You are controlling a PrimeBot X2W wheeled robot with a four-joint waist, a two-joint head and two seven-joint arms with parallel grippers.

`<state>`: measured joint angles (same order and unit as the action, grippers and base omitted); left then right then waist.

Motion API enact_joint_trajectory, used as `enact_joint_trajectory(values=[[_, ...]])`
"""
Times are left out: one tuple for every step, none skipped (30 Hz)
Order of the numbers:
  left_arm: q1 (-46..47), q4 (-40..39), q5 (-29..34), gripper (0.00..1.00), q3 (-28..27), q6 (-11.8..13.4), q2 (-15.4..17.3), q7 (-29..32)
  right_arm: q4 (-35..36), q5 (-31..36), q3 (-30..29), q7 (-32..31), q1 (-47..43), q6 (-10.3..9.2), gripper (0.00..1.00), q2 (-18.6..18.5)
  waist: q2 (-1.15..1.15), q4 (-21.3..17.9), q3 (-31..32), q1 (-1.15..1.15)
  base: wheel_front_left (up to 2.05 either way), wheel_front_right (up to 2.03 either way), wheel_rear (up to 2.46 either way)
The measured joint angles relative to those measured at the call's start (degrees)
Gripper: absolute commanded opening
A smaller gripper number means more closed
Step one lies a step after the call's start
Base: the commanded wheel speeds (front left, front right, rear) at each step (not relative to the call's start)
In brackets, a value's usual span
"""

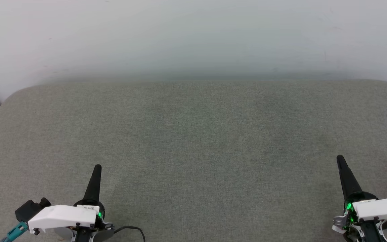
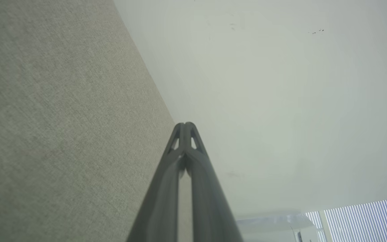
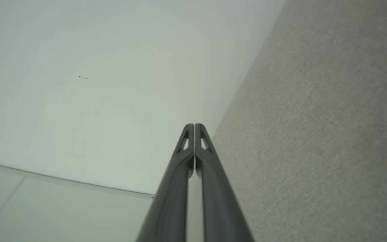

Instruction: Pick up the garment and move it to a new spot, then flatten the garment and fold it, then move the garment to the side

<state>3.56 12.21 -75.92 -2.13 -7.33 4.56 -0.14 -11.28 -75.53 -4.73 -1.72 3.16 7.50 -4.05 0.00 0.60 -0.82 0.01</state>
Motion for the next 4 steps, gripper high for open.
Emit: enact_joint_trajectory(values=[[0.0,0.1,-0.5,0.00,0.0,0.0,0.0,0.1,-0.1,-0.5,0.0,-0.3,0.1,0.00,0.00,0.0,0.00,0.0,0.0,0.00,0.00,0.00,0.00],[0.1,0.1,-1.0,0.00,-0.1,0.0,0.0,0.3,-0.1,-0.9,0.0,-0.4,0.2,0.00,0.00,0.0,0.00,0.0,0.0,0.00,0.00,0.00,0.00],[0.2,0.2,-1.5,0.00,-0.2,0.0,0.0,0.4,-0.2,-1.4,-0.1,-0.4,0.3,0.00,0.00,0.0,0.00,0.0,0.0,0.00,0.00,0.00,0.00],[0.3,0.2,-2.0,0.00,-0.2,0.0,0.0,0.5,-0.2,-1.9,-0.1,-0.5,0.3,0.00,0.00,0.1,0.00,-0.1,0.1,0.00,0.00,0.00,0.00]])
